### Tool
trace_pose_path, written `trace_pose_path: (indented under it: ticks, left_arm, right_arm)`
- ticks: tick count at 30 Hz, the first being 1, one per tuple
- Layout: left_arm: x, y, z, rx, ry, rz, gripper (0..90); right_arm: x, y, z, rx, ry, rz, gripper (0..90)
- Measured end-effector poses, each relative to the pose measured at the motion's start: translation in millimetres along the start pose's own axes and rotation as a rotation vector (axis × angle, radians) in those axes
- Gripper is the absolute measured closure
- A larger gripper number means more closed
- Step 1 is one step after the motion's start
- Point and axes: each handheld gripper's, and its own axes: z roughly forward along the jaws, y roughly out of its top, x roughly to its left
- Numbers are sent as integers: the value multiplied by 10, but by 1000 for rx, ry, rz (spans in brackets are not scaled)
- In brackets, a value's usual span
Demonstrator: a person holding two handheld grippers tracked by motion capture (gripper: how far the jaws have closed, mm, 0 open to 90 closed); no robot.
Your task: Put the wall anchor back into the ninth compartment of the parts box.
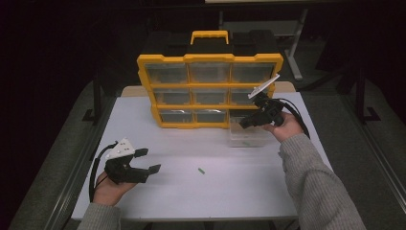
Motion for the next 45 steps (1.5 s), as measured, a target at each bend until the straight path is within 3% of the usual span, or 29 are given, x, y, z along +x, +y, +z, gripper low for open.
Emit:
trace_pose_path:
  ticks: [11,14,21,45]
  left_arm:
    - [-3,1,8,-2,-1,5,233]
    - [-6,2,7,-2,-1,0,233]
    - [-12,1,1,-7,-1,-6,233]
    - [-4,3,-8,-7,3,8,233]
  right_arm:
    - [194,67,5,-14,28,-62,732]
    - [251,81,8,-12,36,-59,724]
    - [407,124,91,-5,62,-114,697]
    - [733,103,461,13,142,-151,627]
